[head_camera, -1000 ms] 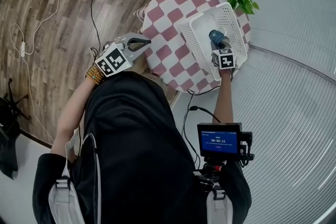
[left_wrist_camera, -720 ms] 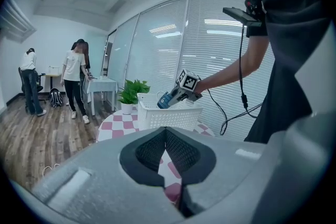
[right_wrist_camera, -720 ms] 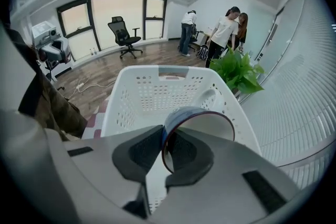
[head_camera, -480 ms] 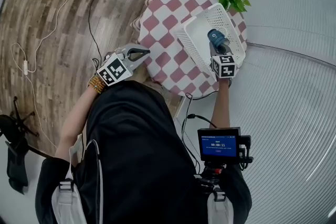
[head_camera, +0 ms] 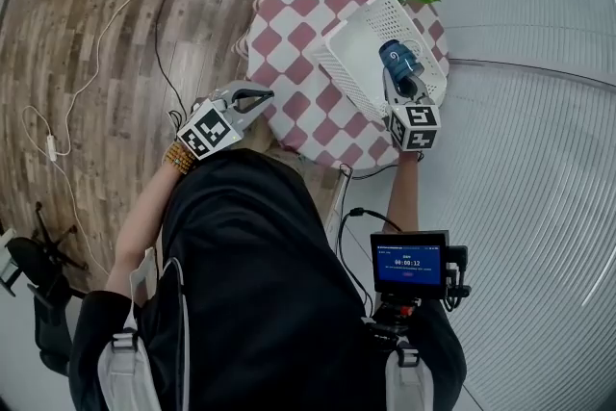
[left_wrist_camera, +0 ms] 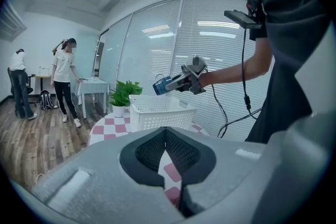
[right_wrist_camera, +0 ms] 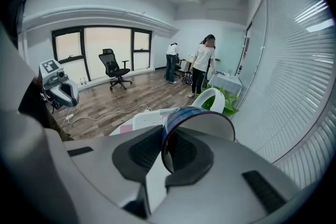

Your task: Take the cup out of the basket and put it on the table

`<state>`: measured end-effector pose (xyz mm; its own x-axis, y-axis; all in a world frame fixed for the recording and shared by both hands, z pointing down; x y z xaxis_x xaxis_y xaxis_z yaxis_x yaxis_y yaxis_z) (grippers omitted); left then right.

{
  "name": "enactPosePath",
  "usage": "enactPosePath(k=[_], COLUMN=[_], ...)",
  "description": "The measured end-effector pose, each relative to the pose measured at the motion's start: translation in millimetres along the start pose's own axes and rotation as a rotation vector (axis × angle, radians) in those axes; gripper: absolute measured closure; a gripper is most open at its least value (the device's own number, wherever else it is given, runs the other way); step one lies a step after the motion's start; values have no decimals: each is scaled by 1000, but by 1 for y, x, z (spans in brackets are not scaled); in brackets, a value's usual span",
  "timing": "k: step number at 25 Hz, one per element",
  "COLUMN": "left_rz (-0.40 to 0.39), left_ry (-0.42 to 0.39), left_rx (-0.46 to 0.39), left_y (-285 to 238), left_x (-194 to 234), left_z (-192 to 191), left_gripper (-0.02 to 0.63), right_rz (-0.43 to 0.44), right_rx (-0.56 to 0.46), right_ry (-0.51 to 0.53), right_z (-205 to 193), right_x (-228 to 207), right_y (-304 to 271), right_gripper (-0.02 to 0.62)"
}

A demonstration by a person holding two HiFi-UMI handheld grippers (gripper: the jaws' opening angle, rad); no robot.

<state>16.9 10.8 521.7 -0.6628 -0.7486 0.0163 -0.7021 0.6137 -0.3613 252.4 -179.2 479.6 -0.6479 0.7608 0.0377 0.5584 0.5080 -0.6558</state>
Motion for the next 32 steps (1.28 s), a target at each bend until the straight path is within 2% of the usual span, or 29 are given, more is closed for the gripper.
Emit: enactPosePath(k=[5, 20, 32], left_rz=[-32, -30, -25], left_ry=[-18, -18, -21], left_rx=[-8, -45, -66], left_y=[-5, -4, -6], left_x=[5, 22, 28], left_z=[2, 16, 24], left_gripper=[601, 601, 601], right_rz=[-23, -25, 1], right_rx=[-70, -260, -387], right_ry=[-29, -102, -72], right_z=[9, 28, 37], right_x=[9, 54, 96], right_y=[17, 44, 49], right_gripper=[558, 558, 560])
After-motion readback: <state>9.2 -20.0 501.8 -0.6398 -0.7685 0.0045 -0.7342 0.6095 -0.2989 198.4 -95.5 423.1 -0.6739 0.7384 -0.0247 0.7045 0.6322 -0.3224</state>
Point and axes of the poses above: the fingertips, and each gripper's own axes: y backward along the fingers, x to its left, z out of its top, the point moved 5 cm from there along y, backward along the fingers, and after that the axes turned 7 degrees about -y, right-handed, at the moved point
